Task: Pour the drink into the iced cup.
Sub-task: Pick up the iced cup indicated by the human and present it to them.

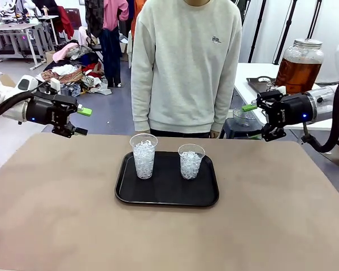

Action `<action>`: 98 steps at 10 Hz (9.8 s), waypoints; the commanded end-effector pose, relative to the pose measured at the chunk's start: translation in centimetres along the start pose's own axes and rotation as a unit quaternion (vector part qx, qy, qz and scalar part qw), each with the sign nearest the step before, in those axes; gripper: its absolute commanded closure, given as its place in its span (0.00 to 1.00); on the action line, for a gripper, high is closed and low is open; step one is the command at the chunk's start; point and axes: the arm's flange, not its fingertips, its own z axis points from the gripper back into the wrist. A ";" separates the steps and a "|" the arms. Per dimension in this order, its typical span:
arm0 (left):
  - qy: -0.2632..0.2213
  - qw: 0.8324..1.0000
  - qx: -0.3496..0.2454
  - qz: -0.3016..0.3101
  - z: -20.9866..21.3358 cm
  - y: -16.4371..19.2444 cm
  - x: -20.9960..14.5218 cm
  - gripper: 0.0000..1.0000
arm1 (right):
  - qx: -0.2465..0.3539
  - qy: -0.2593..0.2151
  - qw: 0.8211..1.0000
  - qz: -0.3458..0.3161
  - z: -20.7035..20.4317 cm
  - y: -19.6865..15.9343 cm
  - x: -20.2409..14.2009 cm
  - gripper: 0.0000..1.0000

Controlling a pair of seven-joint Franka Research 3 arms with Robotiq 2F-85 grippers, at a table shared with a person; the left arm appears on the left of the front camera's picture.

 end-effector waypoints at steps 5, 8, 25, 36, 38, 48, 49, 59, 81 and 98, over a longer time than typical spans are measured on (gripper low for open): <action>0.045 0.998 -0.053 0.008 -0.1 1.1 0.7 0.00 | 0.023 0.005 0.999 -0.025 -0.3 -0.1 1.0 0.00; 0.032 0.998 -0.052 0.015 -0.5 1.2 0.3 0.00 | 0.012 0.004 1.000 -0.018 -0.4 -1.2 0.4 0.00; 0.032 0.998 -0.052 0.015 -0.5 1.2 0.3 0.00 | 0.012 0.004 1.000 -0.018 -0.4 -1.2 0.4 0.00; 0.032 0.998 -0.052 0.015 -0.5 1.2 0.3 0.00 | 0.012 0.004 1.000 -0.018 -0.4 -1.2 0.4 0.00; 0.033 0.998 -0.051 0.016 -0.5 1.2 0.4 0.00 | 0.012 0.004 1.000 -0.018 -0.4 -1.2 0.4 0.00; 0.000 0.947 0.001 -0.320 -2.4 1.5 -0.7 0.00 | 0.012 0.004 1.000 -0.018 -0.4 -1.2 0.4 0.00; -0.002 0.954 0.014 -0.299 -2.3 1.5 0.6 0.00 | 0.012 0.004 1.000 -0.018 -0.4 -1.2 0.4 0.00; -0.041 0.855 0.019 -0.517 -6.3 3.3 -1.1 0.00 | 0.012 0.004 1.000 -0.018 -0.4 -1.2 0.4 0.00; -0.021 0.778 -0.053 -0.625 -12.8 8.3 -0.7 0.00 | 0.012 0.004 1.000 -0.018 -0.4 -1.2 0.4 0.00; -0.036 0.785 -0.097 -0.611 -17.6 11.0 0.4 0.00 | 0.012 0.004 1.000 -0.018 -0.4 -1.2 0.4 0.00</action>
